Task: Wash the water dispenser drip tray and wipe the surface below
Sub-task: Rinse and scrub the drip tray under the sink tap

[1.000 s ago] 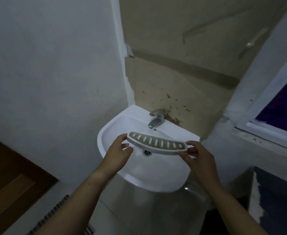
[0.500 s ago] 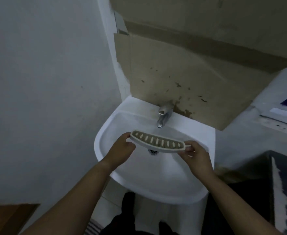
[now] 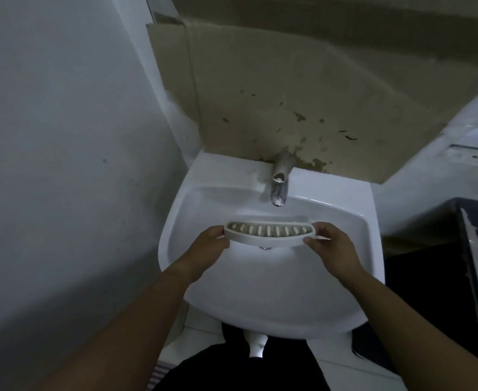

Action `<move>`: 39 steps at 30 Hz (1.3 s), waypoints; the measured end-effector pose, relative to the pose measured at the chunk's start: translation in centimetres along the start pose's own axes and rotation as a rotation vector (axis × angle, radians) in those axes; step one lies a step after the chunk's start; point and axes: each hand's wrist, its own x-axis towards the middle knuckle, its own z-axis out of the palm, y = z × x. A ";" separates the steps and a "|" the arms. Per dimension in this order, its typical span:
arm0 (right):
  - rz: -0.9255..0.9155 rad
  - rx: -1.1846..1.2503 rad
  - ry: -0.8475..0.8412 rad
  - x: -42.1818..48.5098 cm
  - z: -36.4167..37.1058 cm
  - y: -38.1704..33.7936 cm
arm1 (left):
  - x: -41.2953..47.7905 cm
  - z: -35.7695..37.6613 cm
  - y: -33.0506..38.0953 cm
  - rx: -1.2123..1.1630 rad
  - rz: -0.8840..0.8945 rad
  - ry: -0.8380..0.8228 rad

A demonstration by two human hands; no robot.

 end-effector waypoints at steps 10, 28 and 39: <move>0.196 0.143 -0.027 0.7 1.7 0.5 | 1.6 -1.0 -0.2 0.045 -0.047 -0.040; 0.314 0.112 -0.042 2.1 2.0 0.0 | 3.3 -1.2 0.4 0.057 0.002 -0.008; 0.425 0.139 -0.100 2.0 1.3 -2.4 | 4.1 -1.3 0.6 0.043 -0.009 0.034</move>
